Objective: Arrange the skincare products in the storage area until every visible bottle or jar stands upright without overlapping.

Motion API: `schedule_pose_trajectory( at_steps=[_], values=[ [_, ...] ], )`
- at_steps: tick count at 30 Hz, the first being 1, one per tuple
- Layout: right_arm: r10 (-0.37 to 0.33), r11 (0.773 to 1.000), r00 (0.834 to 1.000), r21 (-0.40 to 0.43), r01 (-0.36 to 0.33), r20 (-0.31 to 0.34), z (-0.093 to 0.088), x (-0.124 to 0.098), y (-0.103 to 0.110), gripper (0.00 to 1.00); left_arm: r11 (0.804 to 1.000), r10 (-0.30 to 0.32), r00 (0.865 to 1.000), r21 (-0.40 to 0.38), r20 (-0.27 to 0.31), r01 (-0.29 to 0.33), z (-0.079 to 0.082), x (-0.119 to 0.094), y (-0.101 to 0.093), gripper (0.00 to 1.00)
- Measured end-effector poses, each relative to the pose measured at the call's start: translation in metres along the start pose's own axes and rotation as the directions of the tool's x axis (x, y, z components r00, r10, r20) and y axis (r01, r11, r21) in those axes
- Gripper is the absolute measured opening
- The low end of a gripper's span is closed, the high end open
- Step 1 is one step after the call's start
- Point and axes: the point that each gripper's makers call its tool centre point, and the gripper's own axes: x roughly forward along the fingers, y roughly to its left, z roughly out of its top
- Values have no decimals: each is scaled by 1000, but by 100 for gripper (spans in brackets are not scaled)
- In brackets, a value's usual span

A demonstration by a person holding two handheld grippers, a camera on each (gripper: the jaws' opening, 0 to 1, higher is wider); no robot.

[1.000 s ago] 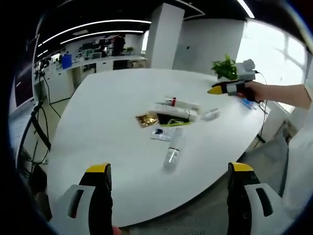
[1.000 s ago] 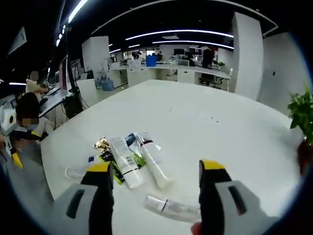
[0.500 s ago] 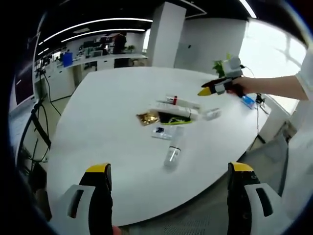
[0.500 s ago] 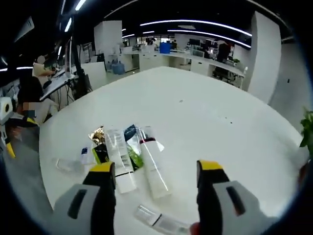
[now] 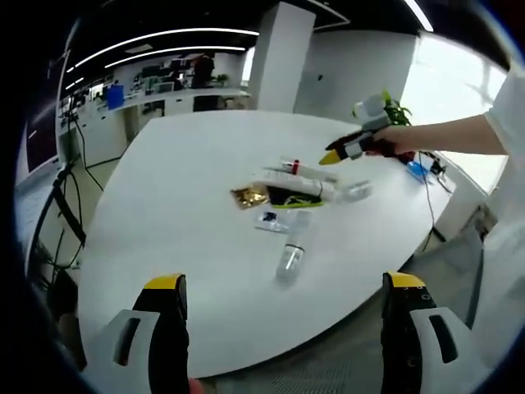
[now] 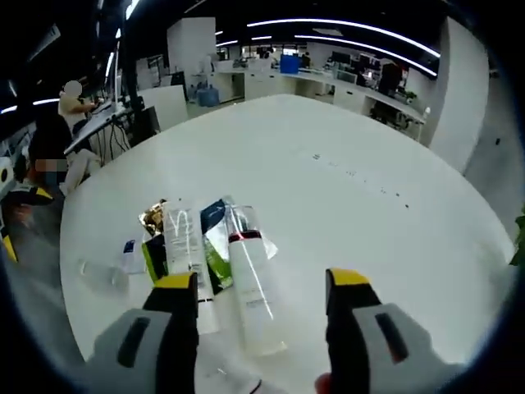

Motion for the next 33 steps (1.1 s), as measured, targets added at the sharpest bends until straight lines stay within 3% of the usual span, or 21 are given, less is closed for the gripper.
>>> schedule_pose_trajectory(
  at_steps=[10,15,33],
  values=[
    [74,994,995,-71,-79,-70,0,32,17,57,1000,10,1000,-16,0,-10,0,-1,3,95],
    [98,993,993,-54,-102,-72,6,45,19,56,1000,14,1000,-24,3,-14,1,-1,4,95],
    [85,989,972,-101,-109,-220,-1,72,21,40,999,20,1000,-33,12,-19,2,-2,7,94]
  ],
)
